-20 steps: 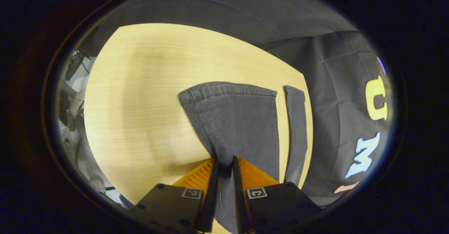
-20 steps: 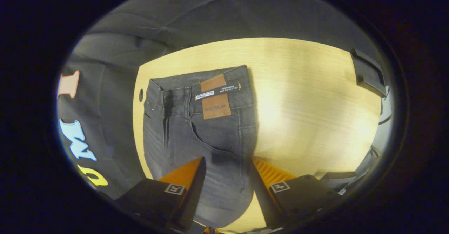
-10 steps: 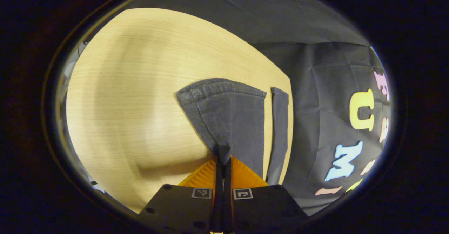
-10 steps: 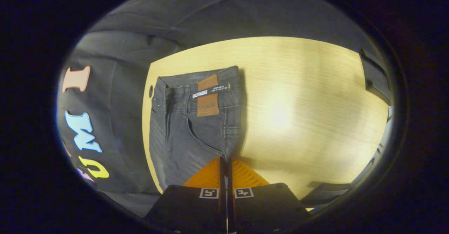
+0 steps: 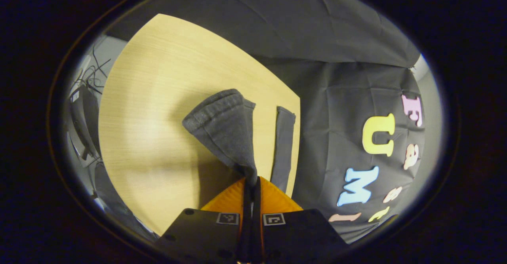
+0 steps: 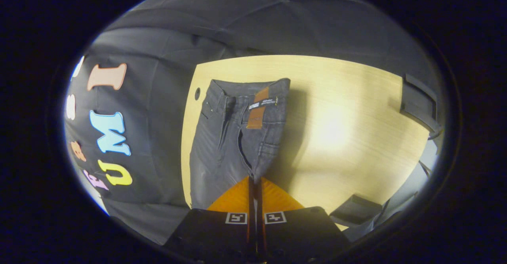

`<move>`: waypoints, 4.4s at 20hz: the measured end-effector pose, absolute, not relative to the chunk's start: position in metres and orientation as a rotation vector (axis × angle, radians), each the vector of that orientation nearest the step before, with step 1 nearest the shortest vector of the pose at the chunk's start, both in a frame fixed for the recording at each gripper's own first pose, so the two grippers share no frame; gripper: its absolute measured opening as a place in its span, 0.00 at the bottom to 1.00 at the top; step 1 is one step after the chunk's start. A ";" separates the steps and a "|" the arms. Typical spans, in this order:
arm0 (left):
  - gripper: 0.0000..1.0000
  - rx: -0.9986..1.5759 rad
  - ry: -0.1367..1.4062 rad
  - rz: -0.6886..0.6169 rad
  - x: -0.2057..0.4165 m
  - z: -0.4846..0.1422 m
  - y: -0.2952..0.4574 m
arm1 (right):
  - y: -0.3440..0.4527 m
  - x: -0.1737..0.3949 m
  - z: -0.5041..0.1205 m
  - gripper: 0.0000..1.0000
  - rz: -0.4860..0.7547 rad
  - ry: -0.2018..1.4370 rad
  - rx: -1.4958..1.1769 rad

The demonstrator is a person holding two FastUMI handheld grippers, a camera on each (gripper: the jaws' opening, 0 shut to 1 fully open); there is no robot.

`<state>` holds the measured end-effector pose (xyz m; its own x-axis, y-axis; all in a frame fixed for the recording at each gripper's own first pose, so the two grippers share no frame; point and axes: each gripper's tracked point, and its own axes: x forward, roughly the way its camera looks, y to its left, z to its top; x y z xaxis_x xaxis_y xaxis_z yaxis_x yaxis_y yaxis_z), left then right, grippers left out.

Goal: Grasp the waist and the cuffs of the jeans and fold them to make the two legs overlap; first hold the waist and fold one-third of the jeans toward the cuffs, then hold the cuffs and fold the remaining one-third in the same direction to finish folding.

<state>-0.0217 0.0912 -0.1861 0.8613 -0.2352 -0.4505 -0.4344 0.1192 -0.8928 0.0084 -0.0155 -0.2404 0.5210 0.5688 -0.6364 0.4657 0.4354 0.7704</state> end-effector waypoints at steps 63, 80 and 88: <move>0.96 -0.133 0.252 -0.214 0.315 -0.045 -0.118 | -0.013 0.168 -0.261 0.94 -0.157 0.738 0.960; 0.96 -0.135 0.191 -0.172 0.205 -0.024 -0.176 | -0.031 0.180 -0.288 0.20 -0.099 0.728 1.220; 0.95 -0.178 0.183 -0.294 0.224 -0.025 -0.188 | -0.066 0.149 -0.171 0.17 -0.034 0.469 0.966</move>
<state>0.2235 -0.1881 -0.0252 0.9407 -0.3026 -0.1530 0.2705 0.9418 -0.1997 0.1493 -0.0663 -0.1709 0.8997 0.1774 -0.3988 0.2337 0.5760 0.7833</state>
